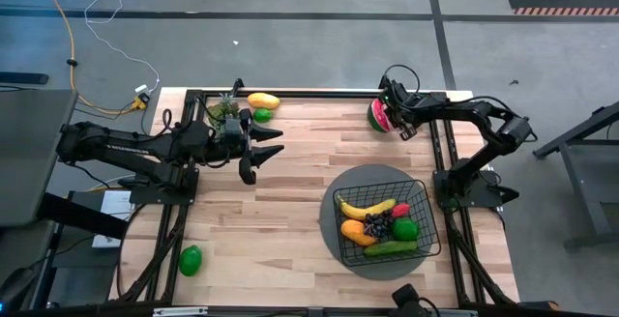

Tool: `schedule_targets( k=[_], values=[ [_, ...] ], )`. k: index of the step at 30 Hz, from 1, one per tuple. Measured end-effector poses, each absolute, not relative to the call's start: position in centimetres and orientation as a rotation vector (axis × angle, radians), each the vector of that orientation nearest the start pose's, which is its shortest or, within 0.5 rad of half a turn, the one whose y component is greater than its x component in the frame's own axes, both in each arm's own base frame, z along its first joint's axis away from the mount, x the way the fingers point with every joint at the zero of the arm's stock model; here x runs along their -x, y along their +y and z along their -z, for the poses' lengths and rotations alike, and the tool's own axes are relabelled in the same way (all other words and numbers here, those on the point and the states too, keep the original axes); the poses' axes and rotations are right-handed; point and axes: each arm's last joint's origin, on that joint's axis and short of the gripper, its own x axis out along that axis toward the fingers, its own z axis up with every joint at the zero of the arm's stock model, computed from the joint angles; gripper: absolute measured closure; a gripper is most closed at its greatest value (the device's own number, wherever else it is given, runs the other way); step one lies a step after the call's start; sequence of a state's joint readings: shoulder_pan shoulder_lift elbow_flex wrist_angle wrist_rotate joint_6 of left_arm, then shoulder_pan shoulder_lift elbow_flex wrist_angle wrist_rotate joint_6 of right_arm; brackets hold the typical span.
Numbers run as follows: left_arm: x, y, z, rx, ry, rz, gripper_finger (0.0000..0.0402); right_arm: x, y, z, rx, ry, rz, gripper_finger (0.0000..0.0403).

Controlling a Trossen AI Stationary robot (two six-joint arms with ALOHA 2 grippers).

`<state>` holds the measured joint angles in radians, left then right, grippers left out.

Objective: Build produce basket
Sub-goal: Put the red chili pepper into the black basket

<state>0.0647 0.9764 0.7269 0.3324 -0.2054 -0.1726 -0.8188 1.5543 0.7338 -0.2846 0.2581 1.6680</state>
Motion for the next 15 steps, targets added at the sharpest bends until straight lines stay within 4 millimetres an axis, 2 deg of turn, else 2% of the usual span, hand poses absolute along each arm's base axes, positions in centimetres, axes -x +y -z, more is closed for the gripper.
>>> schedule_targets(
  k=[3, 9, 15],
  values=[
    [-21.9, 2.0, -32.8, 0.177, -0.106, -0.262, 0.0223, -17.9, -20.1, -14.3, -1.631, 0.047, 1.698, 0.04],
    [-21.9, 2.0, -32.8, 0.177, -0.106, -0.262, 0.0223, -18.7, -19.4, -14.5, -1.607, 0.098, 1.65, 0.0402],
    [-21.9, 2.0, -32.8, 0.177, -0.106, -0.262, 0.0223, -19.3, -17.9, -15.9, -1.472, 0.147, 1.598, 0.0402]
  ],
)
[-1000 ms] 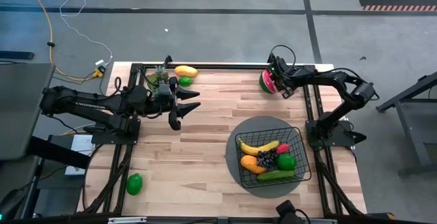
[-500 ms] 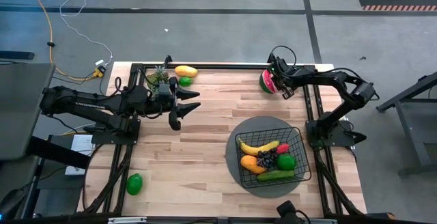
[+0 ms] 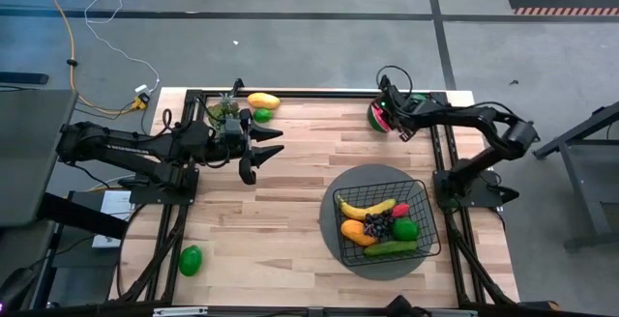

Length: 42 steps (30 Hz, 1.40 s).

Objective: Build produce basket
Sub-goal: Put the red chili pepper into the black basket

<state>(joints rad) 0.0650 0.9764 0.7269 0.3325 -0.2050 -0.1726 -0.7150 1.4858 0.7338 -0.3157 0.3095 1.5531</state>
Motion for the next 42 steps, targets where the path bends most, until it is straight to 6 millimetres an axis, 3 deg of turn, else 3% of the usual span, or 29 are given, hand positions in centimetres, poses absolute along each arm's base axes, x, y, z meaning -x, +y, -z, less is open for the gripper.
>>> schedule_targets(
  k=[7, 10, 15, 22, 26, 42],
  values=[
    [-21.9, 2.0, -32.7, 0.177, -0.101, -0.262, 0.0223, -17.7, -17.7, -19.6, -1.166, 0.225, 1.489, 0.0403],
    [-21.9, 2.0, -32.7, 0.177, -0.099, -0.263, 0.0223, -17.1, -17.8, -20.3, -1.103, 0.255, 1.469, 0.0402],
    [-21.9, 2.0, -32.7, 0.177, -0.099, -0.264, 0.0223, -16.5, -19.0, -19.3, -1.105, 0.39, 1.386, 0.0372],
    [-21.9, 2.1, -32.7, 0.188, -0.102, -0.279, 0.0223, -16.1, -20.2, -17.5, -1.082, 0.527, 1.349, 0.0261],
    [-21.9, 2.1, -32.7, 0.196, -0.104, -0.282, 0.0223, -16.3, -20.4, -16.7, -1.072, 0.584, 1.332, 0.0225],
    [-21.9, 2.2, -32.7, 0.242, -0.116, -0.327, 0.0223, -16.7, -21.0, -16.4, -1.004, 0.565, 1.328, 0.0254]
  ],
)
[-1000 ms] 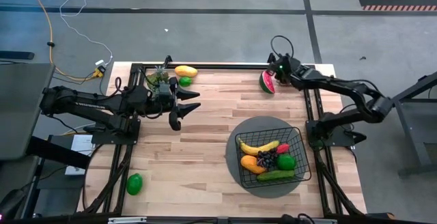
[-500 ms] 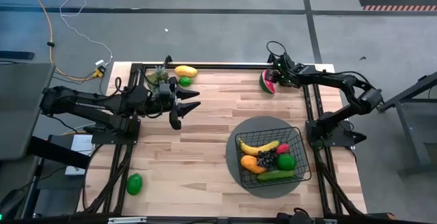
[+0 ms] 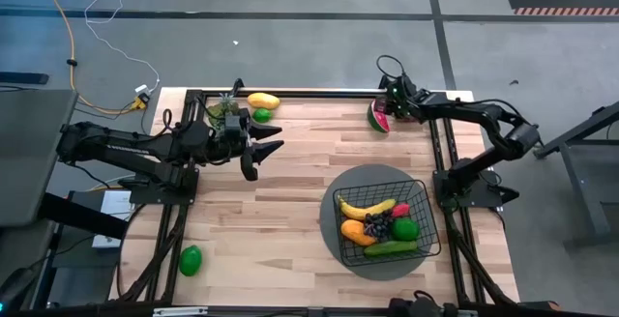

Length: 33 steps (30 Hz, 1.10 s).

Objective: Build produce basket
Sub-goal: Put the red chili pepper into the black basket

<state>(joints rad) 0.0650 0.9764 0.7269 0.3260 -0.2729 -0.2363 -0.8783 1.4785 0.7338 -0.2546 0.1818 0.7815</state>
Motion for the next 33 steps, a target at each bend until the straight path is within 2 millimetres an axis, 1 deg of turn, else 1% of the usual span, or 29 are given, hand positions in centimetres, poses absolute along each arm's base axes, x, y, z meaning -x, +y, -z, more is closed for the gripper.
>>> schedule_targets(
  k=[6, 15, 19, 23, 33],
  values=[
    [-21.9, 2.2, -32.7, 0.258, -0.119, -0.326, 0.0223, -17.0, -21.3, -14.9, -1.056, 0.589, 1.362, 0.0258],
    [-21.9, 2.2, -32.7, 0.266, -0.12, -0.326, 0.0223, -16.9, -21.4, -14.8, -1.035, 0.587, 1.39, 0.0258],
    [-21.9, 2.2, -32.7, 0.265, -0.12, -0.326, 0.0223, -16.9, -21.4, -14.3, -1.045, 0.608, 1.397, 0.0266],
    [-21.9, 2.2, -32.7, 0.267, -0.121, -0.326, 0.0223, -17.0, -21.4, -13.7, -1.079, 0.612, 1.417, 0.0292],
    [-21.9, 2.2, -32.7, 0.266, -0.12, -0.326, 0.0223, -17.0, -21.4, -13.7, -1.07, 0.633, 1.407, 0.0382]
  ],
)
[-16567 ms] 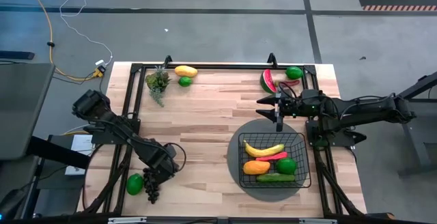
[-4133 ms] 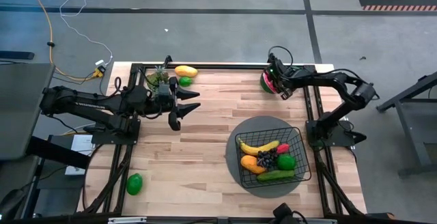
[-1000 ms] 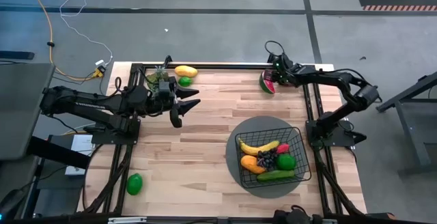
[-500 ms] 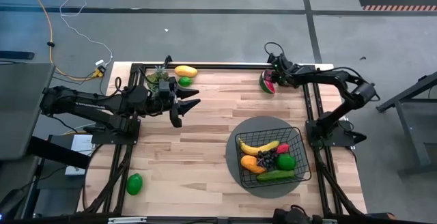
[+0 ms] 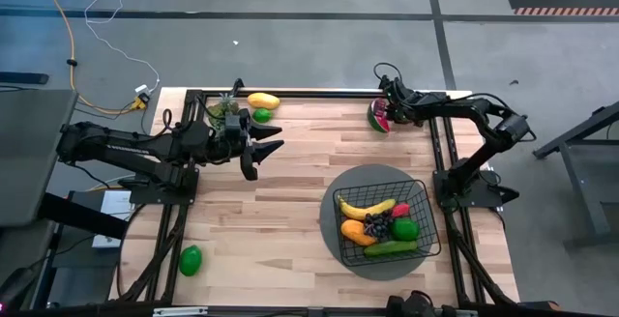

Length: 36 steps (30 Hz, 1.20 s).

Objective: Build produce basket
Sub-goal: Put the red chili pepper into the black basket

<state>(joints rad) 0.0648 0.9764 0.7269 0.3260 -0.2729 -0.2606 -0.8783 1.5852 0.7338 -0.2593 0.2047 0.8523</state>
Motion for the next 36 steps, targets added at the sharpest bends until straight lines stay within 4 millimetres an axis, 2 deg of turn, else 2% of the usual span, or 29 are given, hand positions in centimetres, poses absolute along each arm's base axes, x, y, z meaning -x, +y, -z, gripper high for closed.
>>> schedule_targets(
  k=[3, 10, 15, 20, 27, 31, 36],
  values=[
    [-21.9, 2.2, -32.7, 0.265, -0.12, -0.326, 0.0223, -17.0, -21.3, -13.7, -1.061, 0.647, 1.397, 0.0397],
    [-21.9, 2.2, -32.7, 0.266, -0.12, -0.326, 0.0223, -16.9, -21.2, -13.6, -1.066, 0.671, 1.388, 0.0396],
    [-21.9, 2.2, -32.7, 0.266, -0.12, -0.325, 0.0223, -16.7, -21.0, -14.6, -1.057, 0.637, 1.381, 0.0401],
    [-21.9, 2.2, -32.7, 0.265, -0.12, -0.326, 0.0223, -16.2, -20.4, -17.0, -1.012, 0.579, 1.356, 0.0402],
    [-21.9, 2.2, -32.7, 0.267, -0.12, -0.325, 0.0223, -15.5, -18.4, -21.7, -0.957, 0.424, 1.221, 0.0402],
    [-21.9, 2.2, -32.7, 0.267, -0.12, -0.325, 0.0223, -15.4, -16.2, -24.6, -0.923, 0.331, 1.067, 0.0402],
    [-21.9, 2.2, -32.7, 0.265, -0.12, -0.325, 0.0223, -16.1, -11.8, -27.7, -0.849, 0.273, 0.766, 0.0403]
  ],
)
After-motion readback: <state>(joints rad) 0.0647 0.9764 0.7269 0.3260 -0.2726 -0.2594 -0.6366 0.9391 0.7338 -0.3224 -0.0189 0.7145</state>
